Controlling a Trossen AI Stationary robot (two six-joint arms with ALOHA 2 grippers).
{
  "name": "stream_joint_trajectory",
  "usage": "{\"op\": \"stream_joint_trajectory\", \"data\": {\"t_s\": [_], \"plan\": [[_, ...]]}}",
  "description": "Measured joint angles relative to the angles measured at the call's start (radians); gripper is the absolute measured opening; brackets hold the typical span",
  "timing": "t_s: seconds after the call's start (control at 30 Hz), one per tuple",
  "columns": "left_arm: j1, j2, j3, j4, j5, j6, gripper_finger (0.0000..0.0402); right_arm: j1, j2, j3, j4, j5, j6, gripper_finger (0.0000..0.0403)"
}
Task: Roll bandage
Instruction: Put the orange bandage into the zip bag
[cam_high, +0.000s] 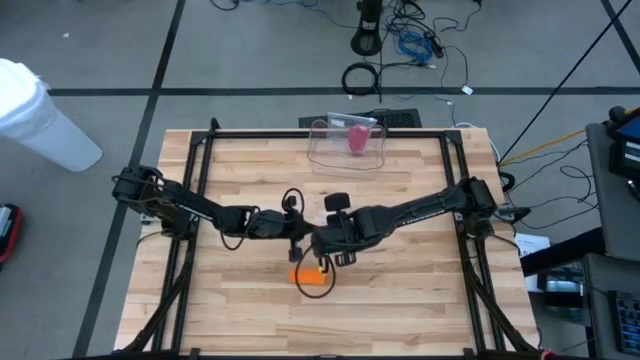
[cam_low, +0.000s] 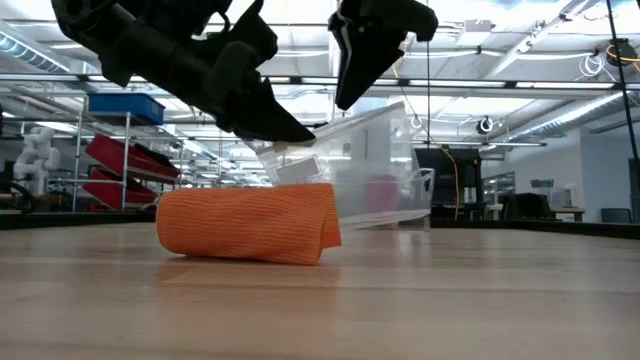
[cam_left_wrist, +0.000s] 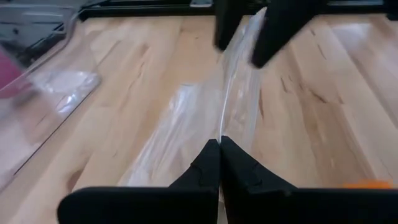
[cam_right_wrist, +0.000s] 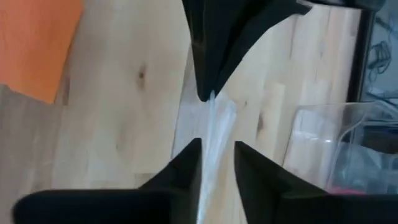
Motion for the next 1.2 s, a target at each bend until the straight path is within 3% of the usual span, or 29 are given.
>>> {"op": "stream_joint_trajectory", "data": {"t_s": [0.17, 0.33, 0.6, 0.87, 1.0, 1.2], "plan": [[0.0, 0.0, 0.0, 0.001, -0.057, -0.043, 0.0001, 0.035, -0.006, 0.0, 0.037, -0.004, -0.012, 0.0117], [0.007, 0.0, 0.0, 0.024, -0.069, -0.045, 0.0, 0.051, 0.031, 0.001, 0.057, -0.064, -0.116, 0.0119], [0.006, 0.0, 0.0, 0.044, -0.045, -0.071, 0.0, 0.045, 0.062, 0.0, 0.061, 0.18, -0.235, 0.0103], [0.016, 0.0, 0.0, 0.058, -0.008, -0.118, 0.0, 0.041, 0.057, 0.0, 0.056, 0.073, -0.236, 0.0102], [0.021, 0.0, 0.0, 0.06, -0.007, -0.123, 0.0, 0.041, 0.056, 0.0, 0.042, 0.068, -0.205, 0.0102], [0.021, 0.0, 0.0, 0.134, 0.105, -0.15, 0.0, 0.022, 0.058, 0.0, -0.018, 0.067, -0.151, 0.0102]]}}
